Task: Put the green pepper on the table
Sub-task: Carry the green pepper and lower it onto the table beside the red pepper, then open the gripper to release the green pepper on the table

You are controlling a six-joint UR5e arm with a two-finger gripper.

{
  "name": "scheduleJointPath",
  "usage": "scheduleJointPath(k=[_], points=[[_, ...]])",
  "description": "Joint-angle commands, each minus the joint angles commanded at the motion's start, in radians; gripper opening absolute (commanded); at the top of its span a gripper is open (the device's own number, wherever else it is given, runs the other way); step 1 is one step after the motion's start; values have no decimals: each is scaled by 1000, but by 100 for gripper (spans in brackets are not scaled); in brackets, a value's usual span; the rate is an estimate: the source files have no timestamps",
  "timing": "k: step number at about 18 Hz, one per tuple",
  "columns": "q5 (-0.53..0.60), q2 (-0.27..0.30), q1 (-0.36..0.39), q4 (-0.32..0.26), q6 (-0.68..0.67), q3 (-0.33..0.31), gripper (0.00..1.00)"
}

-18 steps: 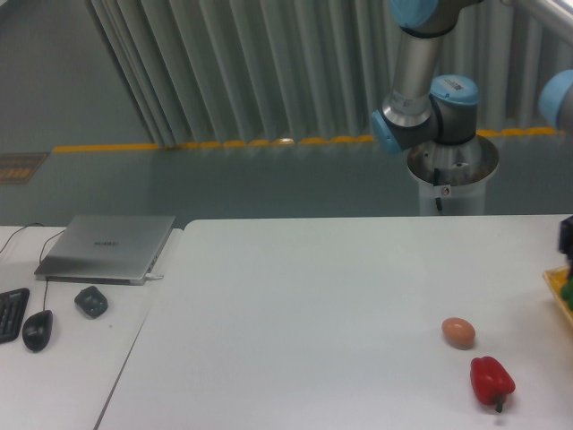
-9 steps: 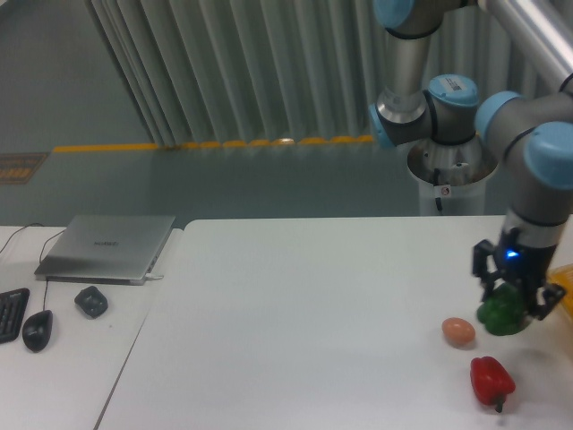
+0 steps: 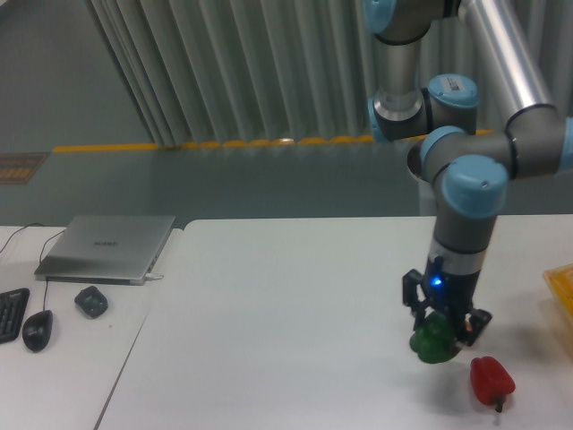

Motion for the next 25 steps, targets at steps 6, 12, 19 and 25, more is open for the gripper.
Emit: scheduleJointPath(k=[6, 12, 19, 25], points=[[92, -15, -31, 14, 0, -28, 60], [100, -23, -54, 34, -20, -38, 75], [164, 0, -51, 35, 65, -37, 100], [186, 54, -14, 20, 326, -38, 100]])
